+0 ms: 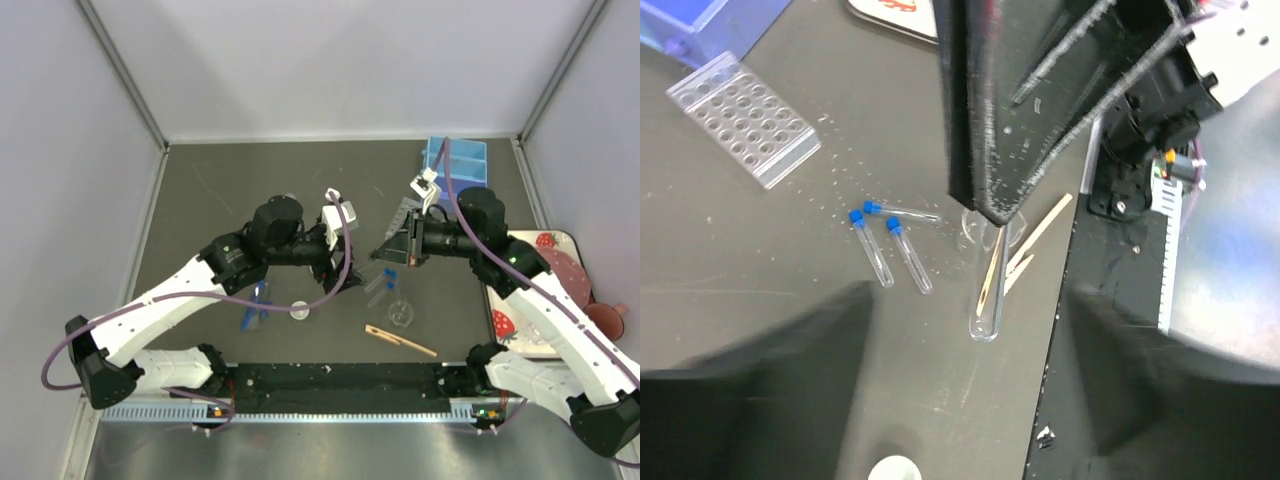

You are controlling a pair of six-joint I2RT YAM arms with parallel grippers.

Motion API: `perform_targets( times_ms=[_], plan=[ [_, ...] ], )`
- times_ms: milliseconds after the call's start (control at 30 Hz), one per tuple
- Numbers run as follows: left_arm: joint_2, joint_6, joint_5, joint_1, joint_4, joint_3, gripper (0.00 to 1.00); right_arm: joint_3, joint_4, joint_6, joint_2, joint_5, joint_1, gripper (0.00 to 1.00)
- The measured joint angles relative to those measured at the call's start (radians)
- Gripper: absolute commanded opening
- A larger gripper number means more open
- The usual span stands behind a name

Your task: Organize the chemistry lab equipment

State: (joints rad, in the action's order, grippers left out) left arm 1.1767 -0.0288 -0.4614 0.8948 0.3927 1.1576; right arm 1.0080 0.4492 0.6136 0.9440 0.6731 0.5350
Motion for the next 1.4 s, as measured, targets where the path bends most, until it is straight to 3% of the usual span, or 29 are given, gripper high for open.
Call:
perform_targets(
  times_ms=[200, 433, 600, 767, 1000, 1400],
  plan=[
    [0.027, 0.013, 0.134, -0.006, 0.048, 0.097, 0.99, 0.013, 0.005, -0.010, 0.041, -0.085, 0.002, 0.00],
    [0.016, 0.031, 0.330, -0.007, 0.145, 0.243, 0.99, 0.179, 0.048, -0.089, 0.283, -0.418, -0.024, 0.00],
    [-0.050, 0.073, 0.483, -0.007, 0.216, 0.209, 0.99, 0.317, 0.060, -0.142, 0.477, -0.676, -0.074, 0.00],
    [-0.143, 0.109, 0.545, -0.008, 0.233, 0.106, 0.99, 0.417, 0.076, -0.183, 0.628, -0.863, -0.106, 0.00],
    [-0.171, 0.114, 0.571, -0.008, 0.237, 0.026, 0.99, 0.536, 0.074, -0.220, 0.787, -0.988, -0.133, 0.00],
    [-0.189, 0.109, 0.583, -0.008, 0.232, -0.023, 0.99, 0.585, 0.087, -0.228, 0.929, -0.997, -0.211, 0.00]
  ],
)
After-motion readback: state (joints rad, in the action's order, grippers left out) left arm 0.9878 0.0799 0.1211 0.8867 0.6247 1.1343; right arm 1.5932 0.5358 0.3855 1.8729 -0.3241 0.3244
